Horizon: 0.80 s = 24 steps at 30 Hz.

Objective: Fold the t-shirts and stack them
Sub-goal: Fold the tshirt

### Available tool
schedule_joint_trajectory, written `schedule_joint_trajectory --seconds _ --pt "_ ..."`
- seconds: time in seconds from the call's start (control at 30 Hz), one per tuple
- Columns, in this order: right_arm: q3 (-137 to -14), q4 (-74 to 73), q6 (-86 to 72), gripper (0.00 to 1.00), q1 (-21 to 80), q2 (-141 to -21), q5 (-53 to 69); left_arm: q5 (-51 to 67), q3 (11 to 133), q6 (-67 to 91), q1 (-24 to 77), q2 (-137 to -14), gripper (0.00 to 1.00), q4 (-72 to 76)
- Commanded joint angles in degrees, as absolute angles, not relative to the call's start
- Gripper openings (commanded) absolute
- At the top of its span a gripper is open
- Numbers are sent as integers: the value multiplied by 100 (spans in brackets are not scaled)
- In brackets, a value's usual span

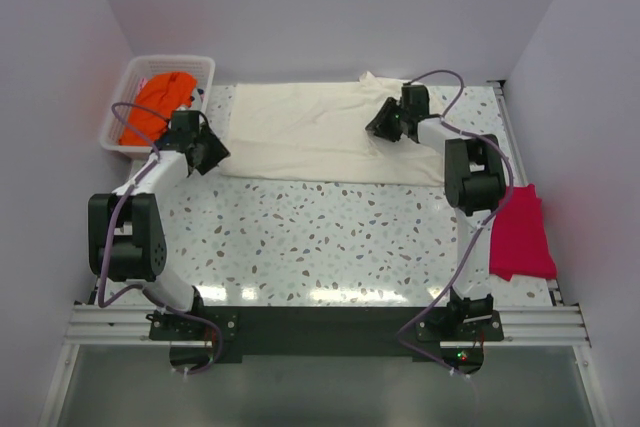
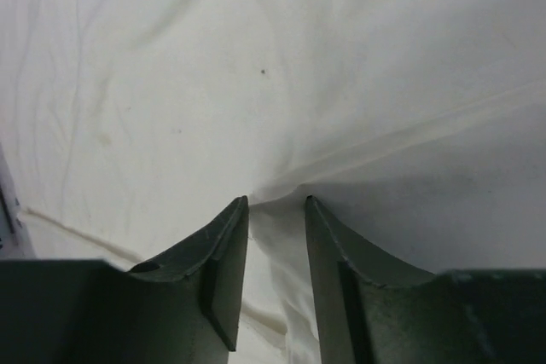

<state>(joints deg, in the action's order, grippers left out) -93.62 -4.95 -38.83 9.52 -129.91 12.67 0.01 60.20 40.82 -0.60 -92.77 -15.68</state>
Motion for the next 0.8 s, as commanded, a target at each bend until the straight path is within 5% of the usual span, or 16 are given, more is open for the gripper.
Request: schedule_joint_trajectory --seconds 0.0,0.23,0.77 --pt "-9606 -18 -4140 43 941 -13026 1801 149 5968 3937 -53 -9246 52 -1275" --pt "-9571 -255 -3859 66 809 -12332 1732 -360 5722 4104 -44 -9035 53 -1433" --pt "-6762 -1802 -3138 66 642 -9529 18 -958 6020 4368 369 -9923 52 -1327"
